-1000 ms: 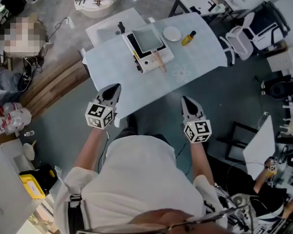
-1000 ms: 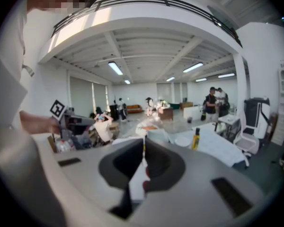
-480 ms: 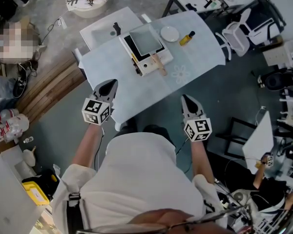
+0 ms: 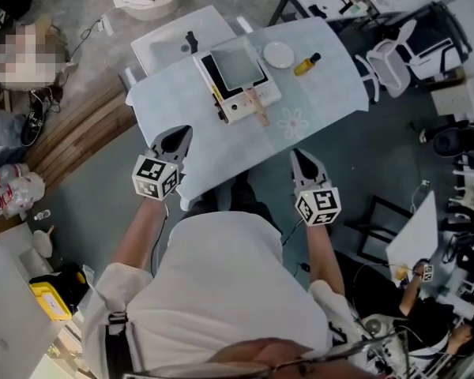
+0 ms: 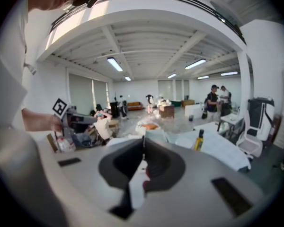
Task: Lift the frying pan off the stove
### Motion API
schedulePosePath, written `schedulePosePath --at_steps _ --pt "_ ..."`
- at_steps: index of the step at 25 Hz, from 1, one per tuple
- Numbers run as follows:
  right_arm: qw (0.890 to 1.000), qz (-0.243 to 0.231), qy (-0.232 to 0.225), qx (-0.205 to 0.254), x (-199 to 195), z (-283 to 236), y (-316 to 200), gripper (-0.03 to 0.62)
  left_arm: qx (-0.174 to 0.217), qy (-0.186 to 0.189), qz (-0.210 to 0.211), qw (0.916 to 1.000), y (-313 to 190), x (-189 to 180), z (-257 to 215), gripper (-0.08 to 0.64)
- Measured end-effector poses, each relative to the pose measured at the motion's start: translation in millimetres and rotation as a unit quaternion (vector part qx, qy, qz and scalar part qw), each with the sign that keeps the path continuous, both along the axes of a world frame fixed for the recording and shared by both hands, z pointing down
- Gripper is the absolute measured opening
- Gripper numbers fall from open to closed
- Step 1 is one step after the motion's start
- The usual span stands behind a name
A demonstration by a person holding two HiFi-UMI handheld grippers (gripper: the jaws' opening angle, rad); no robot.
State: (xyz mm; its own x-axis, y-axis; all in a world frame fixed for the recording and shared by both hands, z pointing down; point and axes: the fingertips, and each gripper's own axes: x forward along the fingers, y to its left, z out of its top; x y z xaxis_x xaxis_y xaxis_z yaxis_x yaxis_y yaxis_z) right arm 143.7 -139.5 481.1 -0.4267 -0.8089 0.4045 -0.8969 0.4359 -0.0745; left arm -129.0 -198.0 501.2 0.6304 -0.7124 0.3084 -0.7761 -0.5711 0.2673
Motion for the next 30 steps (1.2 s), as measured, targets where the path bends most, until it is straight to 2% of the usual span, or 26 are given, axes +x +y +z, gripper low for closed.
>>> schedulePosePath --at_steps 8,16,22,30 --pt "0.999 -0.045 -0.011 -0.012 15 15 -51 0.031 -0.004 -0.004 -0.038 0.9993 -26 25 7 0.031" --pt "0.993 -0.11 -0.012 -0.036 23 35 -96 0.031 -0.02 -0.003 -0.079 0.9967 -49 51 22 0.031" --pt "0.988 -0.142 -0.015 -0.061 27 60 -120 0.031 -0.039 -0.015 -0.091 0.995 -65 70 48 0.031" --pt "0.977 -0.185 -0.032 -0.097 18 89 -147 0.032 -0.073 -0.013 -0.092 0.9929 -84 90 83 0.031"
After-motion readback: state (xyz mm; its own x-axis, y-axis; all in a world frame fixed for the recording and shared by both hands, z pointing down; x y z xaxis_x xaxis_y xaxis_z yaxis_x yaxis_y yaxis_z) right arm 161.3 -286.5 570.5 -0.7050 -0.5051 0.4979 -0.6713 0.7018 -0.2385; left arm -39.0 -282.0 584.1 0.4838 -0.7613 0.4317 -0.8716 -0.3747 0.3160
